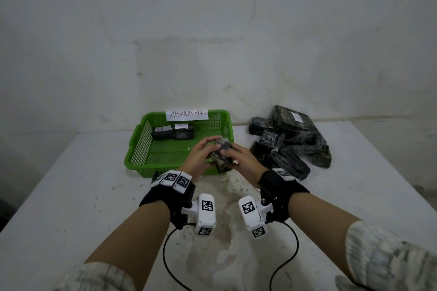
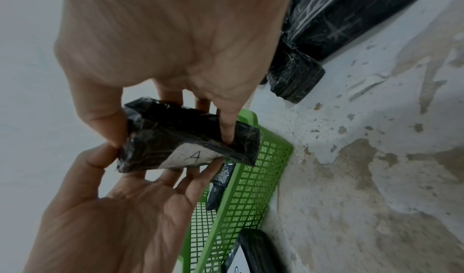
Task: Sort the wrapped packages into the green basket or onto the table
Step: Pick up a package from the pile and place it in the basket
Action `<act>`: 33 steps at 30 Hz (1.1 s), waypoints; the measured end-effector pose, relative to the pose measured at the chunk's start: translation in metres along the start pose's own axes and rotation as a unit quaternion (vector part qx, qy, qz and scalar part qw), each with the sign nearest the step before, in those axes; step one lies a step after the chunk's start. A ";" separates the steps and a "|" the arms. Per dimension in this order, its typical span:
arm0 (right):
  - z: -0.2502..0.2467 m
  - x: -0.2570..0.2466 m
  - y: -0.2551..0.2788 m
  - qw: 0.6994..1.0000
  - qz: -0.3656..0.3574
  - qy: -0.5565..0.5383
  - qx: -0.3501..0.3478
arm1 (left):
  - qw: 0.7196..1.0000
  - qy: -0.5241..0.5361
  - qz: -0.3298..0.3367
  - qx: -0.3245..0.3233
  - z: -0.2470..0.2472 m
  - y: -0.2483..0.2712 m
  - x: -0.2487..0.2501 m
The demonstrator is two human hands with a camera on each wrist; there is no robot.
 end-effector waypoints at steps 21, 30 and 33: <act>-0.025 -0.009 -0.014 0.992 -0.019 0.007 0.124 | 0.995 -0.092 0.022 0.016 0.002 0.005 0.008; -0.038 0.021 -0.016 0.957 0.090 -0.219 0.166 | 0.982 -0.170 -0.037 0.074 -0.031 -0.005 -0.005; -0.030 0.023 -0.018 0.946 0.105 -0.266 0.154 | 0.987 -0.118 -0.072 0.083 -0.039 -0.006 -0.016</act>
Point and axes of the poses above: each hand's wrist, its own y-axis away from the middle knuckle, its own z-axis out of the palm, x = y × z, the point moved 10 cm from there along -y, towards the middle knuckle, and after that the axes turned 1 degree about x, right-handed, at the moved point
